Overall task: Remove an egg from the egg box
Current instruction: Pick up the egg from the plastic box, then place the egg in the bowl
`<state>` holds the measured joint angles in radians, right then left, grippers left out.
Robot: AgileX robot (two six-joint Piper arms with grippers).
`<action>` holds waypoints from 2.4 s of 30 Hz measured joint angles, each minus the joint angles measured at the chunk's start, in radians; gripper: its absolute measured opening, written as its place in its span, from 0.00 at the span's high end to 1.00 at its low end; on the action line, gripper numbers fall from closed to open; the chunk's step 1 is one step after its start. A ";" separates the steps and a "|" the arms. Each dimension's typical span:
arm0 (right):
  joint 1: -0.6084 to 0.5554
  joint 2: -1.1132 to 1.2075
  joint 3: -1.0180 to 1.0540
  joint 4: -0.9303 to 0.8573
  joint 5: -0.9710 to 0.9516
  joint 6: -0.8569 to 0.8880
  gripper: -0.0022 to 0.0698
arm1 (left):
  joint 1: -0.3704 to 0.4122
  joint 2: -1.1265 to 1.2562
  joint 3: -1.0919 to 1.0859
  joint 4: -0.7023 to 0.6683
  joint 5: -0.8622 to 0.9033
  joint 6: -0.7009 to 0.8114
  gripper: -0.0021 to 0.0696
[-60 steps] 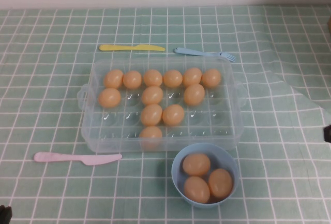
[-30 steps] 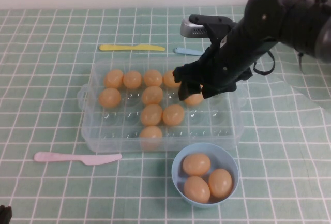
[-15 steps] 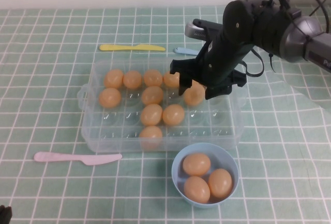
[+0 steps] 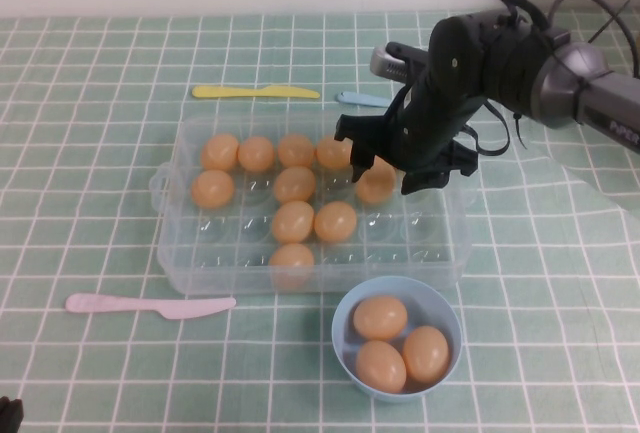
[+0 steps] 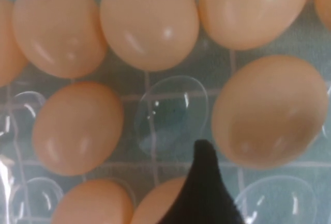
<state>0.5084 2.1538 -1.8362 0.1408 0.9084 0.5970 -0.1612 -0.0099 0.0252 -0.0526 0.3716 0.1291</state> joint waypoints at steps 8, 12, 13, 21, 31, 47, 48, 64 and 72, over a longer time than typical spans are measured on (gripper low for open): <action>0.000 0.026 0.000 0.002 -0.054 0.003 0.31 | 0.000 0.000 0.000 0.000 0.000 0.000 0.98; -0.002 0.026 0.000 0.002 -0.070 0.003 0.31 | 0.000 0.000 0.000 0.000 0.000 0.000 0.98; -0.004 0.026 0.000 0.002 -0.079 0.003 0.31 | 0.000 0.000 0.000 0.000 0.000 0.000 0.98; -0.009 0.028 0.000 -0.005 -0.092 0.003 0.32 | 0.000 0.000 0.000 0.000 0.000 0.000 0.98; -0.009 0.061 0.000 -0.005 -0.092 0.003 0.32 | 0.000 0.000 0.000 0.000 0.000 0.000 0.98; -0.009 0.063 -0.002 -0.005 -0.106 -0.026 0.45 | 0.000 0.000 0.000 0.000 0.000 0.000 0.98; -0.009 0.063 -0.002 -0.005 -0.106 -0.034 0.45 | 0.000 0.000 0.000 0.000 0.000 0.000 0.98; 0.089 -0.254 0.089 -0.013 0.084 -0.264 0.45 | 0.000 0.000 0.000 0.000 0.000 0.000 0.98; 0.173 -0.516 0.391 -0.005 0.115 -0.384 0.45 | 0.000 0.000 0.000 0.000 0.000 0.000 0.98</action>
<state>0.6812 1.6378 -1.4448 0.1356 1.0231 0.2128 -0.1612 -0.0099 0.0252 -0.0526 0.3716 0.1291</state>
